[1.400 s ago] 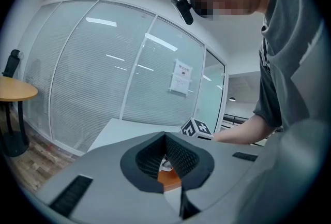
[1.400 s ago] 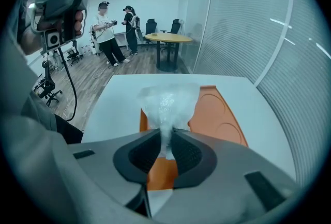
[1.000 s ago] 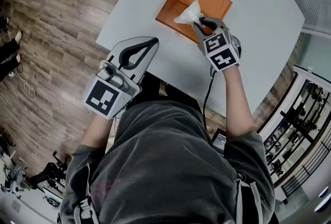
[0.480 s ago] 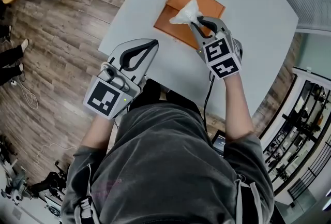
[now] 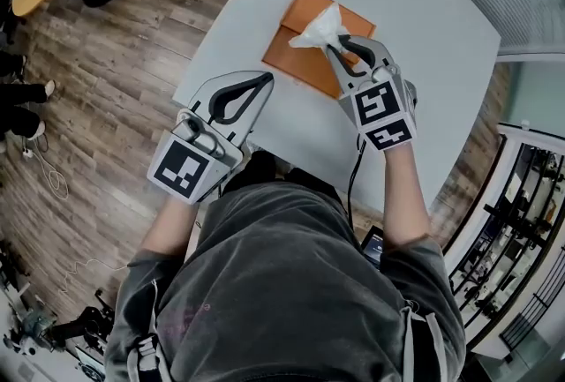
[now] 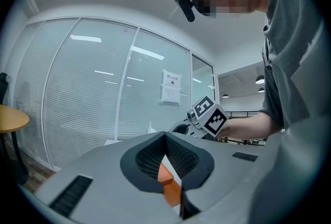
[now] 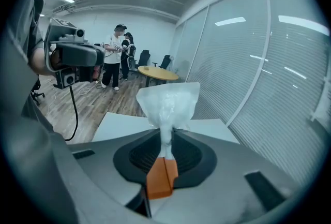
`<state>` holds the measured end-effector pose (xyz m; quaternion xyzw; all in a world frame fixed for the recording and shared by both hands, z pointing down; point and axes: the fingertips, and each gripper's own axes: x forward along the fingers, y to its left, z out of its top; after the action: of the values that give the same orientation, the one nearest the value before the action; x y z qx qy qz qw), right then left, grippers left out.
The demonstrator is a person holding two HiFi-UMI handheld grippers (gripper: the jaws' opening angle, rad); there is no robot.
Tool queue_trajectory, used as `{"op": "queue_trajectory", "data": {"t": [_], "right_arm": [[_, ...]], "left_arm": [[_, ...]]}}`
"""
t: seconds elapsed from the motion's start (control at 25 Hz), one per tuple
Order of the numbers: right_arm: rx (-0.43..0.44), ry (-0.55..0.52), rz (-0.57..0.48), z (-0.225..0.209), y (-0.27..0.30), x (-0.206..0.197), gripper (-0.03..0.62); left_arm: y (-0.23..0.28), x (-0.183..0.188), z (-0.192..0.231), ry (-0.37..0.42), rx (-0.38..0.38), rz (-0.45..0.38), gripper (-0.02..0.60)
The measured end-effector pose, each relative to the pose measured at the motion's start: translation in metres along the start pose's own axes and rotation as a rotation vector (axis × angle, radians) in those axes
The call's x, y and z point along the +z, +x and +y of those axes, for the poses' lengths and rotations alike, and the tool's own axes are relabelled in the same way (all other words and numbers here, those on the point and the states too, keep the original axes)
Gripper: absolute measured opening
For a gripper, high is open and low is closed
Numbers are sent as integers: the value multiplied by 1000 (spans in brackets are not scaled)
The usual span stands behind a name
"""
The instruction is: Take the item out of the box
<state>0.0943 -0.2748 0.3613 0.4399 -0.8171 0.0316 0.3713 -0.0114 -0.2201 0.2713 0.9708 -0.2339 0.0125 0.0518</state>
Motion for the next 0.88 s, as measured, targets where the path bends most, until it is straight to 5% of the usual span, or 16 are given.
{"op": "queue_trajectory", "data": {"t": [0.88], "right_arm": [[-82, 52, -224, -21, -78, 44, 67]], "left_arm": [[15, 29, -19, 70, -24, -26, 11]]}}
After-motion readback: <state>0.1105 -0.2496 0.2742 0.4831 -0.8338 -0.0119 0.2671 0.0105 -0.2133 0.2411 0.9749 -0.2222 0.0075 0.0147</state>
